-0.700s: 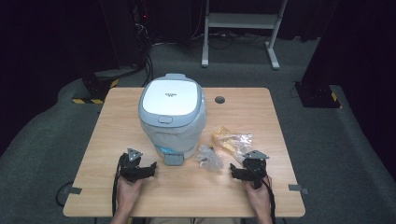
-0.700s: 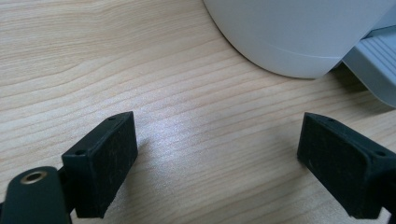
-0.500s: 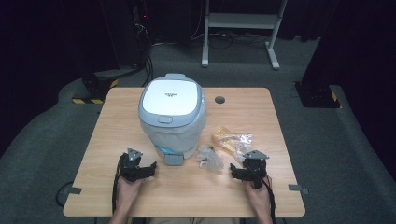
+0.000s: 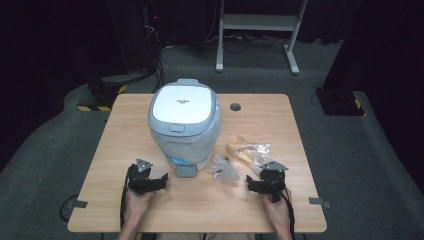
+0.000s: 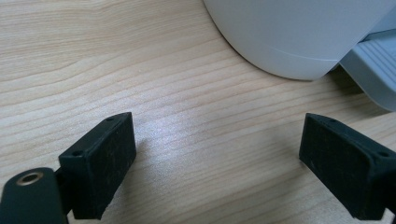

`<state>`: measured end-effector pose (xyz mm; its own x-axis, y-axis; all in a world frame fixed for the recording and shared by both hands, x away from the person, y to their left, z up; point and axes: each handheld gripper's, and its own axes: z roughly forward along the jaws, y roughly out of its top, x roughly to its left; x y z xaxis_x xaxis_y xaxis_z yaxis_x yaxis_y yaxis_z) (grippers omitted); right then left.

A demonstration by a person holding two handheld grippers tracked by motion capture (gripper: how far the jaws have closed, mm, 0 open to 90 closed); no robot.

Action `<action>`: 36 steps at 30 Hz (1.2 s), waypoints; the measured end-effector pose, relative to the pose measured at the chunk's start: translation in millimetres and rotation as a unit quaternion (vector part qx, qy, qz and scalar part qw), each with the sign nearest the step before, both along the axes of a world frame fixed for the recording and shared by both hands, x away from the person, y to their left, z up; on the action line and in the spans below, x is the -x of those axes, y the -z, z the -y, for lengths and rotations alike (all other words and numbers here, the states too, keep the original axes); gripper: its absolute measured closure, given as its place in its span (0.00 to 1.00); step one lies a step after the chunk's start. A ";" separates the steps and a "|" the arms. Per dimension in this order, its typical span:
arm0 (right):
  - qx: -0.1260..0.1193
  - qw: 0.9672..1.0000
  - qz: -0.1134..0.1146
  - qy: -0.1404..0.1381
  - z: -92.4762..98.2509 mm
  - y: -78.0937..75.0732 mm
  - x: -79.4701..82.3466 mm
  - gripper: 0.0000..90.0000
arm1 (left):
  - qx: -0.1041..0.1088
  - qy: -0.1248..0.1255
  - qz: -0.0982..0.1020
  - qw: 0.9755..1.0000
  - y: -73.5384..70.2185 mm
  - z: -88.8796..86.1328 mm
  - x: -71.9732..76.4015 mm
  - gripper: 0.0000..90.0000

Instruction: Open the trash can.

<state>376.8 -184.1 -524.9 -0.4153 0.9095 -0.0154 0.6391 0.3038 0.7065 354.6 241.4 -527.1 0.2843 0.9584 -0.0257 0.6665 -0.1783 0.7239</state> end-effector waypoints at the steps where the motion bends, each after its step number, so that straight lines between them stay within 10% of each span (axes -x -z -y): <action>1: 0.000 1.000 0.000 0.000 0.0 0.0 0.0 0.15 | 0.000 0.000 0.000 1.000 0.0 0.0 0.0 0.12; 36: -0.001 1.000 0.000 0.001 -0.1 0.0 0.1 0.15 | 0.051 0.048 0.006 0.998 -17.2 29.5 -5.7 0.07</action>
<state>376.7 -184.0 -524.8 -0.4140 0.9102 -0.0139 0.6402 0.3020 0.7063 360.3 211.9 -509.8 0.3758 0.9192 -0.1176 0.6409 -0.1661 0.7495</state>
